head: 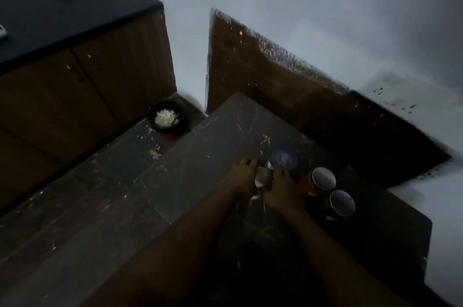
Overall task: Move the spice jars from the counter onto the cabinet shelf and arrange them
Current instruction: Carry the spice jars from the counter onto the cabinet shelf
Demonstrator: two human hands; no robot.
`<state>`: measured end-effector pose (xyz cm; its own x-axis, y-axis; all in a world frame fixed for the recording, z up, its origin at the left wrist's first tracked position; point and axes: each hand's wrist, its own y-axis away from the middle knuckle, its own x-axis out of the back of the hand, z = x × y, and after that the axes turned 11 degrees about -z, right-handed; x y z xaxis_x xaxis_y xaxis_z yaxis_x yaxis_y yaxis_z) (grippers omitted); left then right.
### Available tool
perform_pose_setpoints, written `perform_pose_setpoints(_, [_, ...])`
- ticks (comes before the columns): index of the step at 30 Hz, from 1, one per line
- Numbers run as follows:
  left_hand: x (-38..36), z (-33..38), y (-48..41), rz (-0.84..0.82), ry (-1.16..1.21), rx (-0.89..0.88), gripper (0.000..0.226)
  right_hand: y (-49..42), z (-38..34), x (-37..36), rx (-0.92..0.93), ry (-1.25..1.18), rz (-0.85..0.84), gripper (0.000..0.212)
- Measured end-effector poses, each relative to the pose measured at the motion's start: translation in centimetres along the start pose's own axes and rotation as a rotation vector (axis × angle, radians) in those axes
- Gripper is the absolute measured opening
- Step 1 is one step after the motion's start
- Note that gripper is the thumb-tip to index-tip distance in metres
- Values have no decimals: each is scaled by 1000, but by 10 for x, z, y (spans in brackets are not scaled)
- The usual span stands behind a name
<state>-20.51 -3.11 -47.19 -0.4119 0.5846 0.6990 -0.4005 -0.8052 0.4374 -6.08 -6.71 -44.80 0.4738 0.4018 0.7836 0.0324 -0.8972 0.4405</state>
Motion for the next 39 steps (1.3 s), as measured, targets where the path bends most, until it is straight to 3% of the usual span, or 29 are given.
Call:
perform_pose_setpoints(8, [-31,-18,-11,-15,32,-29,104,-8,13,-19,-4,-50,-86,92])
perform_pose_setpoints(18, [-25,-29,-7,-1,150,-77,73,-11,20,-26,49,-102,-34,94])
perform_pose_setpoints(23, [13,-18,14,117,304,-155,76,8,4,11,192,-248,127,92])
perform_pose_setpoints(28, [65,24,39,283,399,-346,81,40,-18,63,390,-268,325,88])
perform_pose_setpoints(39, [221,210,84,692,412,-736,77,109,-90,256,569,-347,824,107])
